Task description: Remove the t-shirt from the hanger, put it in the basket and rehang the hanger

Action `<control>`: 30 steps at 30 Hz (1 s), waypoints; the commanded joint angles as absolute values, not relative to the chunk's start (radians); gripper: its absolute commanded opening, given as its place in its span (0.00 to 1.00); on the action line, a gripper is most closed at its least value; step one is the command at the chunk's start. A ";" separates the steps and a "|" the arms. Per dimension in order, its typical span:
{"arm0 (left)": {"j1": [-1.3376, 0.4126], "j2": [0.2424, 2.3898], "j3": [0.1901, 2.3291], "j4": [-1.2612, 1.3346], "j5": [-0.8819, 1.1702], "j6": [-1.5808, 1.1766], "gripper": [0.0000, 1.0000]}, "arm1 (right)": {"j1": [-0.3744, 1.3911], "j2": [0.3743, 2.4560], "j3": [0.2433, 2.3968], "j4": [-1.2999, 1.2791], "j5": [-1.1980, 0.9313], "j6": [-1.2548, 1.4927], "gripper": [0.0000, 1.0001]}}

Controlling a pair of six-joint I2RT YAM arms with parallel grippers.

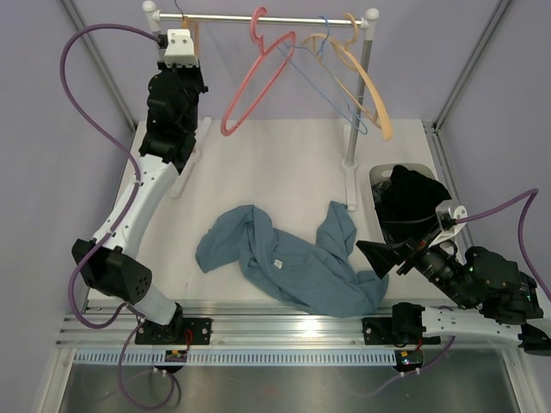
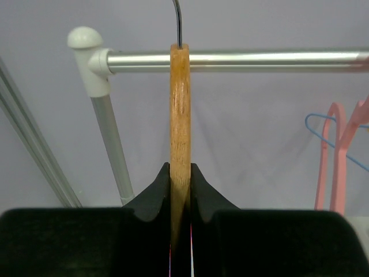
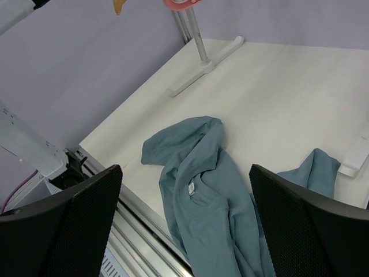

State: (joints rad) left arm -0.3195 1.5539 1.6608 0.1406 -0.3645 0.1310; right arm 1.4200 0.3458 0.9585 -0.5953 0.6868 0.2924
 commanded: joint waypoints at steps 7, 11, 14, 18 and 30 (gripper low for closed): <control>-0.304 1.640 1.836 0.114 -0.327 0.170 0.00 | 1.422 0.322 0.951 -0.568 0.667 0.290 0.99; -0.298 1.634 1.827 0.098 -0.273 0.149 0.00 | 1.420 0.325 0.951 -0.569 0.660 0.290 0.99; -0.291 1.631 1.813 0.089 -0.232 0.140 0.00 | 1.422 0.322 0.951 -0.569 0.655 0.288 1.00; -0.259 1.675 1.885 0.014 -0.161 0.078 0.00 | 1.420 0.313 0.950 -0.569 0.647 0.288 1.00; -0.216 1.773 2.014 -0.092 -0.109 0.069 0.00 | 1.420 0.318 0.950 -0.568 0.637 0.285 0.99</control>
